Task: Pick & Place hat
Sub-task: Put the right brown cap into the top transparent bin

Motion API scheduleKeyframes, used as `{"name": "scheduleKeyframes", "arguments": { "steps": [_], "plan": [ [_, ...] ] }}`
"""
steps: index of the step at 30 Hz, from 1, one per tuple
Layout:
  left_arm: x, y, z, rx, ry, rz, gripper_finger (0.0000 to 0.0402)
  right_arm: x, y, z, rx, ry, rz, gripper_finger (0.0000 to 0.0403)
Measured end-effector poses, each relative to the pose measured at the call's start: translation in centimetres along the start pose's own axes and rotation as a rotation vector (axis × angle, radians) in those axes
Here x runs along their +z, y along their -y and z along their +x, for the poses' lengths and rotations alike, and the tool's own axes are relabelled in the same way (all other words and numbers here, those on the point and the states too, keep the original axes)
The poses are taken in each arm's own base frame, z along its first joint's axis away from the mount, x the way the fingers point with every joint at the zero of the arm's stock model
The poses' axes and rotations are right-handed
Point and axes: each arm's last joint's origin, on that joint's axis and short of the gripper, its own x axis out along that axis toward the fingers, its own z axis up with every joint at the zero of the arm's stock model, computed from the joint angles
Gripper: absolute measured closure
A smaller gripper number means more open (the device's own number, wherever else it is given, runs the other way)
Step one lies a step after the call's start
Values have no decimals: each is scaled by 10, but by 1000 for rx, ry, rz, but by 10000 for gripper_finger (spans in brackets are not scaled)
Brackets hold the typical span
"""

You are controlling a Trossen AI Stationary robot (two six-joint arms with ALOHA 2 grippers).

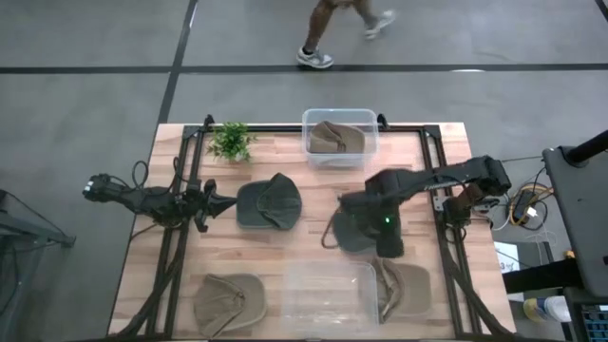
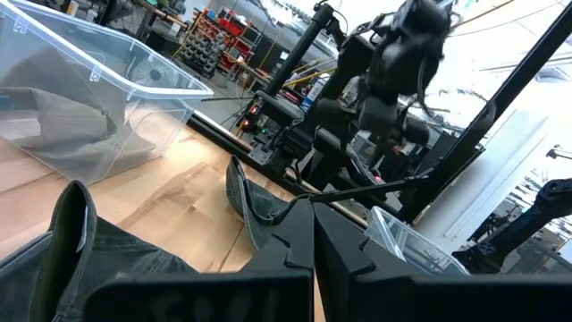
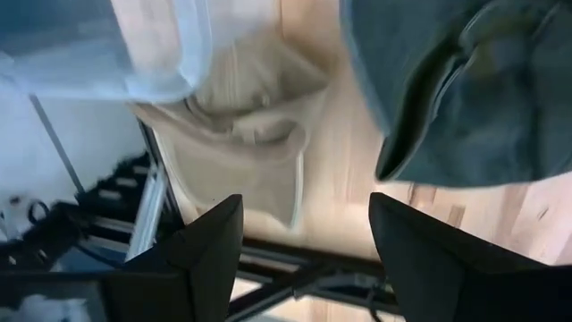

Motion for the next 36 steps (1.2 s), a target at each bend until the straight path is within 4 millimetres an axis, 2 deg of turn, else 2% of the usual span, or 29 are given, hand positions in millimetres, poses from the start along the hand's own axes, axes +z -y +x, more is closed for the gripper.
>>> {"name": "scheduleKeyframes", "arguments": {
  "steps": [8,16,24,36],
  "plan": [
    [0,0,0,-1,0,0,401,-12,-6,45,-62,-171,12,168],
    [0,0,0,-1,1,0,401,-24,-10,76,-103,-263,-22,176],
    [0,0,0,0,1,0,401,-24,-13,98,-85,-198,-55,177],
    [0,0,0,4,4,-1,401,-36,2,133,-69,-216,-28,177]
  ]
}}
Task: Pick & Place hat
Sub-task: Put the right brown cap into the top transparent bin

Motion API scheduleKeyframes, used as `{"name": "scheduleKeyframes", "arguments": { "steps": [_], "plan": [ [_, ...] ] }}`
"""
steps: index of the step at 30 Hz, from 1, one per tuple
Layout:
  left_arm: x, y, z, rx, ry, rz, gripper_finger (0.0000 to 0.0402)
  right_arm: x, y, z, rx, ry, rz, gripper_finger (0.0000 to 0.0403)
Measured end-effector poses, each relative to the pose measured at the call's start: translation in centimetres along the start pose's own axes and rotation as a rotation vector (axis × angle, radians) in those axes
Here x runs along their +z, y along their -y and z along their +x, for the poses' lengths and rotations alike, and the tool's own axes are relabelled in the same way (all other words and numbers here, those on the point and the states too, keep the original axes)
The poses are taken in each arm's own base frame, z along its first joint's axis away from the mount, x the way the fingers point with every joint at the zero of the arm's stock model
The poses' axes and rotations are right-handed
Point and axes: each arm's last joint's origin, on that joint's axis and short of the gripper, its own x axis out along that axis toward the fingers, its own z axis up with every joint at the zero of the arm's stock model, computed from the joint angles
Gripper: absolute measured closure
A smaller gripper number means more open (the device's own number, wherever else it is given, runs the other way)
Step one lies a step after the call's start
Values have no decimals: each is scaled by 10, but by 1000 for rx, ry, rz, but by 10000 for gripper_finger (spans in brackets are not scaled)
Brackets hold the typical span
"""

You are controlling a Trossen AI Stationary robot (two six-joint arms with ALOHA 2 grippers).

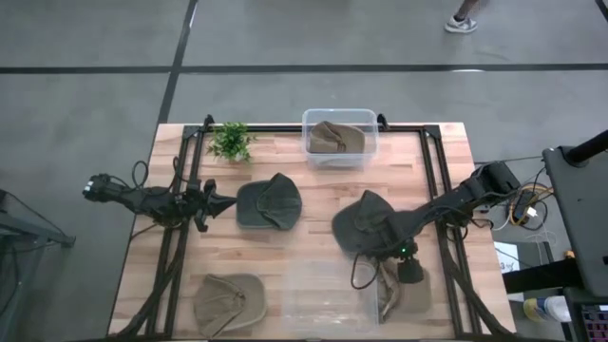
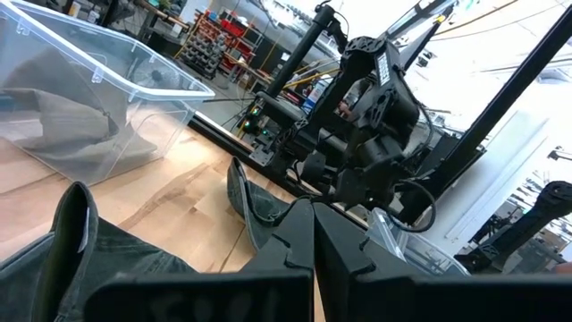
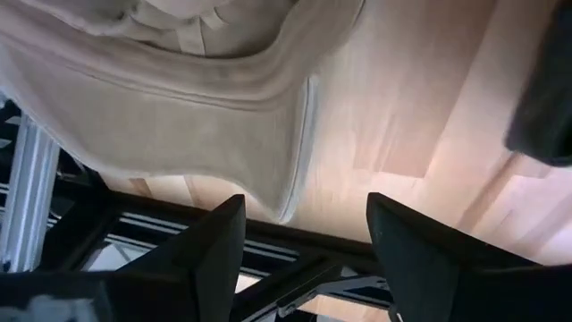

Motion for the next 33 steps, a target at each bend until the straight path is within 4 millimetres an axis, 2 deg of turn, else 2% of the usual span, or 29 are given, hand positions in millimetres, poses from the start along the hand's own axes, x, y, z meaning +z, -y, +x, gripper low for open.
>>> {"name": "scheduleKeyframes", "arguments": {
  "steps": [9,20,25,31,33],
  "plan": [
    [0,0,0,1,1,-17,401,0,7,21,69,-7,-13,177],
    [0,0,0,2,1,-22,401,6,6,25,117,39,-7,205],
    [0,-1,0,19,12,-22,401,6,6,25,119,41,6,256],
    [1,-1,0,24,15,-23,401,6,5,25,142,26,8,378],
    [0,-1,0,24,15,-24,401,5,6,25,143,20,15,385]
  ]
}}
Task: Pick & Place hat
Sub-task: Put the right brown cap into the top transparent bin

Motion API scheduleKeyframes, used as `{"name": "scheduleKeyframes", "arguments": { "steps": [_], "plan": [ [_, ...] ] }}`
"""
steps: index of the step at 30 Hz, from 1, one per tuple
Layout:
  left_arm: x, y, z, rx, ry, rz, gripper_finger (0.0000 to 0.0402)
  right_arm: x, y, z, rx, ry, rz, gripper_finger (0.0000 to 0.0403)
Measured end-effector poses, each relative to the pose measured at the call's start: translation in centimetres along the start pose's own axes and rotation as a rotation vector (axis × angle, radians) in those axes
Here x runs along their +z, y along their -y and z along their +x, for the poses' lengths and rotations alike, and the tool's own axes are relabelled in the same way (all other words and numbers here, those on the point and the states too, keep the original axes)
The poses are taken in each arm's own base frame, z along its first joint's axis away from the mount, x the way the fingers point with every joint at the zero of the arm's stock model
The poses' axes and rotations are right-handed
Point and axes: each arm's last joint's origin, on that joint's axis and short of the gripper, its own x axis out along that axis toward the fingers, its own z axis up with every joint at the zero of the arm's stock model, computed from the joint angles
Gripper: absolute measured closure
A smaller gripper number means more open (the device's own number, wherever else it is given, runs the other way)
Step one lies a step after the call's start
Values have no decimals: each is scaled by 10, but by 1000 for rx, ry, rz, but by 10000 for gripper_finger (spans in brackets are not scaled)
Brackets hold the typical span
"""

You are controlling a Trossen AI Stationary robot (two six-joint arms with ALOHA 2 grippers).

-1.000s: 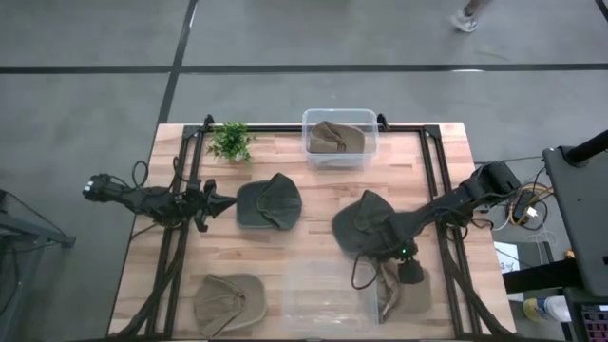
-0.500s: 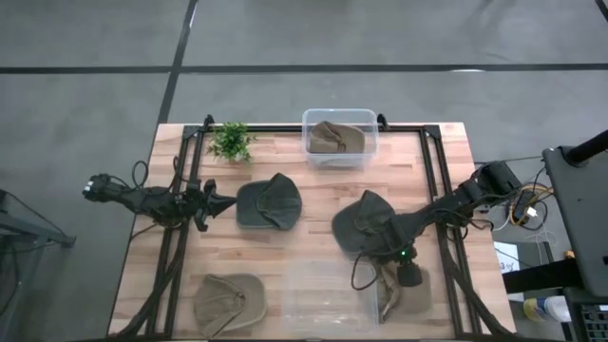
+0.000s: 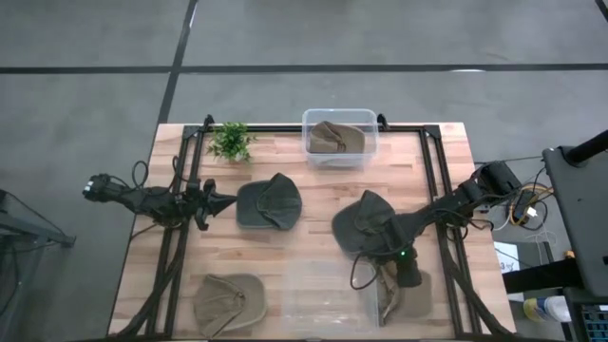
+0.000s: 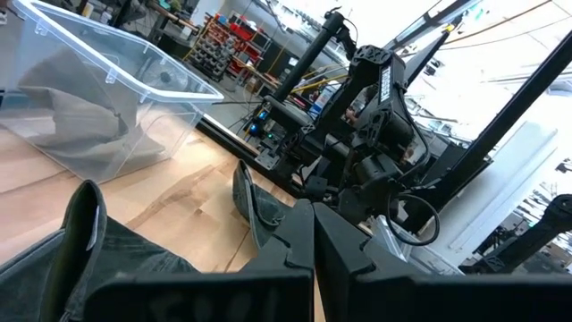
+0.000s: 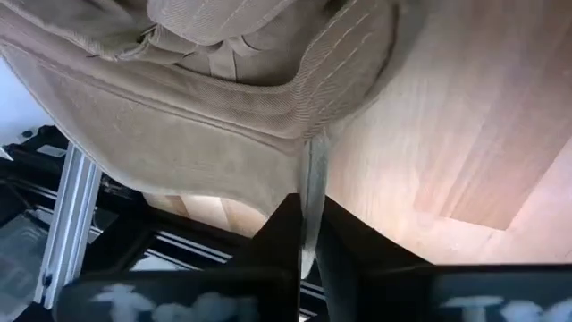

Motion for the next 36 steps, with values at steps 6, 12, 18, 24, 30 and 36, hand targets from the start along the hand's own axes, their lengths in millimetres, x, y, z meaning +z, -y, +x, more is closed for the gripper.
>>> {"name": "scheduleKeyframes", "arguments": {
  "steps": [6,12,18,24,30,36],
  "plan": [
    [0,0,0,0,0,-1,401,-11,1,-5,-10,-48,22,390],
    [0,0,0,0,-1,-1,401,-30,-3,-21,40,-43,4,392],
    [0,0,0,0,0,-2,401,-57,-6,-43,49,-27,-1,393],
    [0,0,0,0,0,-2,401,-86,-10,-68,21,5,-11,393],
    [-1,0,0,0,-2,-1,401,-108,-11,-95,-31,66,-9,392],
    [-1,-1,0,2,-3,0,401,-115,-15,-124,-49,225,-23,392]
  ]
}}
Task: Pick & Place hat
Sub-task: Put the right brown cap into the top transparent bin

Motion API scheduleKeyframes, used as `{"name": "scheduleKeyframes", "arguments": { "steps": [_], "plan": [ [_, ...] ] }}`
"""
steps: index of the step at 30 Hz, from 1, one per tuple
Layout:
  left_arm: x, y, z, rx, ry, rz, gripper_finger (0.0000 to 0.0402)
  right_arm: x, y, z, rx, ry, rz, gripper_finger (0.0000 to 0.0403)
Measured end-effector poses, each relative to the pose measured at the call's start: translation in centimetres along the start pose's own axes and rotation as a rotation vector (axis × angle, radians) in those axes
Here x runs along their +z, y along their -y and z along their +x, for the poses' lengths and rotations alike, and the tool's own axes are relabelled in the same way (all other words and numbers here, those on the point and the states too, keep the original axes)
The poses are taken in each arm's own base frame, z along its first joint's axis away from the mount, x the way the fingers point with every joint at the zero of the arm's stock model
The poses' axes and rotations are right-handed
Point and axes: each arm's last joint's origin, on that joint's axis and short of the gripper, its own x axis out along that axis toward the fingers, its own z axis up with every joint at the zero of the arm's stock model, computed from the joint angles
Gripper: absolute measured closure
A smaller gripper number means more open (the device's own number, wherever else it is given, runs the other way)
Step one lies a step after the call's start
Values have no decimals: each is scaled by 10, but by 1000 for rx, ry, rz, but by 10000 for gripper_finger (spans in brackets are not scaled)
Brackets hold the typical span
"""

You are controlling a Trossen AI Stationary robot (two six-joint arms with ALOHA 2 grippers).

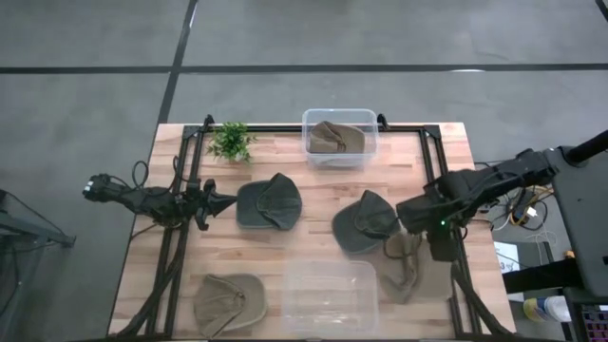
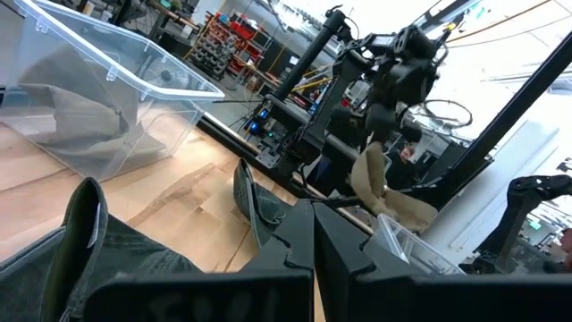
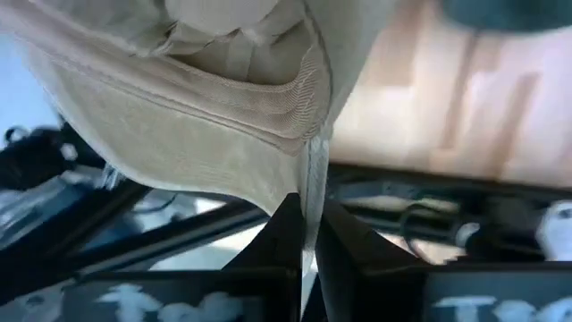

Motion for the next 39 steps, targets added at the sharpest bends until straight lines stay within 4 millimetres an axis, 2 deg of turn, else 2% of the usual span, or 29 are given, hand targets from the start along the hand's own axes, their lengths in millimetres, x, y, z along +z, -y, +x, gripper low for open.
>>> {"name": "scheduleKeyframes", "arguments": {
  "steps": [11,19,24,31,39],
  "plan": [
    [0,0,0,0,0,-31,401,7,9,-40,-162,246,61,391],
    [0,-1,0,13,8,-56,401,9,27,-70,-413,426,120,390],
    [0,-1,0,15,10,-76,401,18,44,-89,-580,469,142,390],
    [0,-1,0,25,17,-75,401,50,73,-117,-745,436,112,390],
    [0,-1,0,41,29,-102,401,102,112,-151,-901,378,39,390]
  ]
}}
